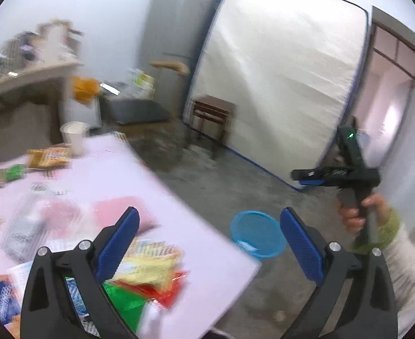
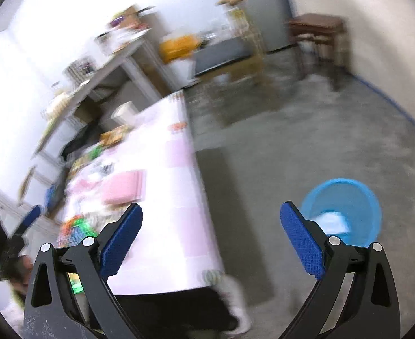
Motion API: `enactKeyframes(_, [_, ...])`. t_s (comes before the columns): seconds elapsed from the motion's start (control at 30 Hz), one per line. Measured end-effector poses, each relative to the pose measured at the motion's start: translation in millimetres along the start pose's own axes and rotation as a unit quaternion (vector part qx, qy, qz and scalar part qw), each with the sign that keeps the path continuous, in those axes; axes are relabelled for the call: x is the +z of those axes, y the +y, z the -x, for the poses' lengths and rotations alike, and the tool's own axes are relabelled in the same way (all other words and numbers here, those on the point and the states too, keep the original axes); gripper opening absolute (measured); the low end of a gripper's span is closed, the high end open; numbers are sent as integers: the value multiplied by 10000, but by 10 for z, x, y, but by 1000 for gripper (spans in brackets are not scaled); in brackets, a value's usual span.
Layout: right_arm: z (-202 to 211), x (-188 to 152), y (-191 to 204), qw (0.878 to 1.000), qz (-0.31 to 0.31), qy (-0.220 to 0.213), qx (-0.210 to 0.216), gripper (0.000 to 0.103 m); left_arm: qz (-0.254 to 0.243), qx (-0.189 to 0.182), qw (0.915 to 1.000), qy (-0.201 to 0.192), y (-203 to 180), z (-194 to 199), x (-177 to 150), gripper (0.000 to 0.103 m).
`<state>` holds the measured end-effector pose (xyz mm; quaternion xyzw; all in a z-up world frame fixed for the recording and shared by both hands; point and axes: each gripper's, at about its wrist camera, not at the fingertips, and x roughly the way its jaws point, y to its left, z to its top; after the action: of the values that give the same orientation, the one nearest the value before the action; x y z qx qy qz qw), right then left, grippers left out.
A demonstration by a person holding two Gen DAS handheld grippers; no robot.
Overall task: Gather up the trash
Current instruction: 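Move both tools back over the table toward the pink sponge, then grasp the pink sponge with the right gripper while the left grasps the yellow packet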
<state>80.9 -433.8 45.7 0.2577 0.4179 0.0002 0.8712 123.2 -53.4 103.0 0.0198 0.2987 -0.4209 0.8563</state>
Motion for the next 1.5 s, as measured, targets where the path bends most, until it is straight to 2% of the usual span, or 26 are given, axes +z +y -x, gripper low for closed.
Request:
enactKeyframes(0.13, [-481,59,443,9953,-17,604,757,94,4,432,9989,-160,311,392,-201,97])
enactKeyframes(0.23, [-894,96,665,9915,-60,968,868,94,47,682,9974,-230,507,591,-329,98])
enactKeyframes(0.37, [-1321,20,911,9825,-407,1427,1125,93,76,836,9962,-223,659,620,-438,97])
enactKeyframes(0.47, [-1611,45,912,9796,-641,1603,1031,91,65,1052,9943,-177,798,586,-444,97])
enactKeyframes(0.63, [-1982,87,1119,9771,-767,1783,870,86,26,1128,9934,-204,890,505,-442,96])
enactKeyframes(0.8, [-2243,168,1238,9787,-474,1903,607,76,74,1328,9911,92,986,277,-405,81])
enactKeyframes(0.87, [-2338,185,1283,9788,-322,1956,514,72,167,1319,9910,171,1035,225,-380,74])
enactKeyframes(0.93, [-2408,181,1312,9780,-242,2007,512,64,270,1303,9908,246,1108,183,-333,69])
enactKeyframes(1.0, [-2438,164,1333,9774,-150,2037,536,50,441,1317,9897,350,1196,146,-274,63])
enactKeyframes(1.17, [-2400,125,1256,9795,-198,1900,647,34,791,1113,9897,426,1274,109,-259,48])
enactKeyframes(1.23, [-2357,122,1191,9805,-297,1803,716,29,788,842,9926,392,1199,95,-276,48])
enactKeyframes(1.3, [-2338,133,1142,9804,-383,1764,791,18,693,539,9953,409,1062,48,-308,48])
enactKeyframes(1.4, [-2314,142,1054,9794,-538,1726,902,17,390,202,9975,559,788,-94,-381,48])
enactKeyframes(1.5, [-2282,146,983,9778,-680,1689,1037,13,38,133,9967,805,511,-315,-507,59])
